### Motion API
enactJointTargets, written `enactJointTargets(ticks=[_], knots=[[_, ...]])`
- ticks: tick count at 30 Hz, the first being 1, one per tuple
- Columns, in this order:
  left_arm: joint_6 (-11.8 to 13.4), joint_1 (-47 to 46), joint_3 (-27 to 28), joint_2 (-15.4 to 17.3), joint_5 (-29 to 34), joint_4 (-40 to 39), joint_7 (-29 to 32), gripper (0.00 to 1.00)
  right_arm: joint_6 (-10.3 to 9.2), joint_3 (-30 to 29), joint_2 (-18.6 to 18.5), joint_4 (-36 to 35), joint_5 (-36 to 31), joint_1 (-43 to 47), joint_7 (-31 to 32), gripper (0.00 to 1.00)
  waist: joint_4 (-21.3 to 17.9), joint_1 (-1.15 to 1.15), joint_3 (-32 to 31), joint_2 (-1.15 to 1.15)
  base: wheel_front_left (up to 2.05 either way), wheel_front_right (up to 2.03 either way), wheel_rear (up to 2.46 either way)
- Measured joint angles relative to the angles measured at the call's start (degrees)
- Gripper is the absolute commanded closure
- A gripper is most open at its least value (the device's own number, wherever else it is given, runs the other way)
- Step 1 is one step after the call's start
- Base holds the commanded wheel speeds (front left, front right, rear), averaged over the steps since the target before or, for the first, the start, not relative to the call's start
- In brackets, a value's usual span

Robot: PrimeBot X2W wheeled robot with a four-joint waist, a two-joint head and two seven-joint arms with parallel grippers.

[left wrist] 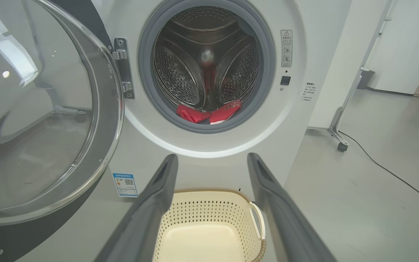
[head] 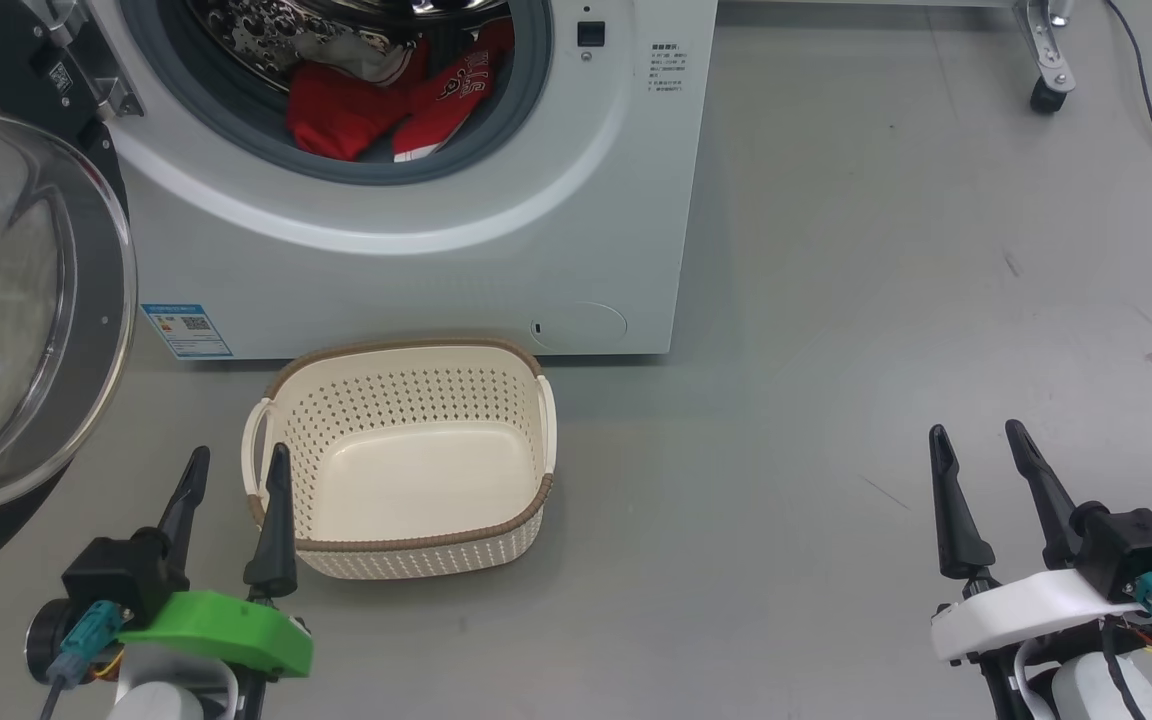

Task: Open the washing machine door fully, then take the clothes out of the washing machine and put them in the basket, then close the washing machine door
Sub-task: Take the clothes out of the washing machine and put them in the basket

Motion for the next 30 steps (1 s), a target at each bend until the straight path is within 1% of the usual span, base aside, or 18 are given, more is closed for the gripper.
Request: enactJointTargets(ticks=[11,17,30], knots=[[-0.01,0.32,-0.10,-0.02,-0.08,-0.58,0.00,0.00,0.00,-0.08,0.05,-0.15,-0.02,0.00,0.00,0.00,0.08,0.00,0.31,0.00,0.00,0.00,0.00],[-1.02,0.32,-0.85,-0.07,-0.88,-1.16,0.00,0.00,0.01,-0.15,0.07,-0.31,-0.10,0.00,0.00,0.00,0.12,0.00,0.54,0.00,0.08,-0.08,0.00],[-1.04,0.32,-0.52,-0.04,-1.45,-1.94,0.00,0.00,0.01,-0.25,0.24,-0.32,-0.10,0.00,0.00,0.00,0.31,0.00,0.99,0.00,0.47,-0.47,0.00]])
